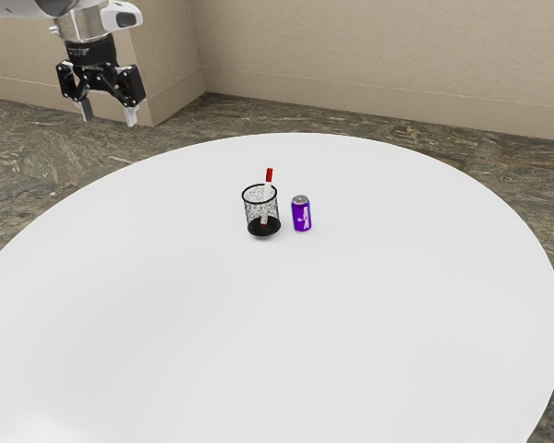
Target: Take the marker out of the pen holder and place it to the left of the pen holder.
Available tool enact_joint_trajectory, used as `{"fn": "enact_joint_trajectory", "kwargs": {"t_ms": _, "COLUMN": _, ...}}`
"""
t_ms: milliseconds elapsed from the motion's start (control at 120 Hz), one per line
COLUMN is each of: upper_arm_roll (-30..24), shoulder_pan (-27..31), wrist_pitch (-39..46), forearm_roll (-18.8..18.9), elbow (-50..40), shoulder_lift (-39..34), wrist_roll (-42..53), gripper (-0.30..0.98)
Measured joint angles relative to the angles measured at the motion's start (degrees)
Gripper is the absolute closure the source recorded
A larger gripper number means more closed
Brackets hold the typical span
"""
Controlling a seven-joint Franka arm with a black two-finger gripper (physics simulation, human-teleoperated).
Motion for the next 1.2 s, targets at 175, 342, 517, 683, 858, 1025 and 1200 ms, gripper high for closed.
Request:
{"fn": "enact_joint_trajectory", "kwargs": {"t_ms": 175, "upper_arm_roll": 0.2, "shoulder_pan": 0.1, "wrist_pitch": 0.2, "forearm_roll": -0.8, "elbow": 0.1, "shoulder_lift": 0.2, "wrist_roll": 0.0, "gripper": 0.02}}
{"fn": "enact_joint_trajectory", "kwargs": {"t_ms": 342, "upper_arm_roll": -3.6, "shoulder_pan": -1.2, "wrist_pitch": 4.3, "forearm_roll": -0.9, "elbow": 7.0, "shoulder_lift": 2.5, "wrist_roll": -1.8, "gripper": 0.02}}
{"fn": "enact_joint_trajectory", "kwargs": {"t_ms": 517, "upper_arm_roll": -9.1, "shoulder_pan": -1.6, "wrist_pitch": 23.7, "forearm_roll": -0.8, "elbow": 7.8, "shoulder_lift": 18.2, "wrist_roll": -4.1, "gripper": 0.02}}
{"fn": "enact_joint_trajectory", "kwargs": {"t_ms": 683, "upper_arm_roll": -11.8, "shoulder_pan": -0.6, "wrist_pitch": 42.2, "forearm_roll": -0.7, "elbow": 9.0, "shoulder_lift": 29.0, "wrist_roll": -3.6, "gripper": 0.02}}
{"fn": "enact_joint_trajectory", "kwargs": {"t_ms": 858, "upper_arm_roll": -14.9, "shoulder_pan": 4.5, "wrist_pitch": 56.0, "forearm_roll": -0.6, "elbow": 15.7, "shoulder_lift": 39.1, "wrist_roll": -3.1, "gripper": 0.02}}
{"fn": "enact_joint_trajectory", "kwargs": {"t_ms": 1025, "upper_arm_roll": -14.3, "shoulder_pan": 4.8, "wrist_pitch": 61.7, "forearm_roll": -0.5, "elbow": 16.6, "shoulder_lift": 40.1, "wrist_roll": -2.8, "gripper": 0.02}}
{"fn": "enact_joint_trajectory", "kwargs": {"t_ms": 1200, "upper_arm_roll": -12.2, "shoulder_pan": 5.0, "wrist_pitch": 63.6, "forearm_roll": 1.3, "elbow": 17.0, "shoulder_lift": 40.3, "wrist_roll": -3.1, "gripper": 0.02}}
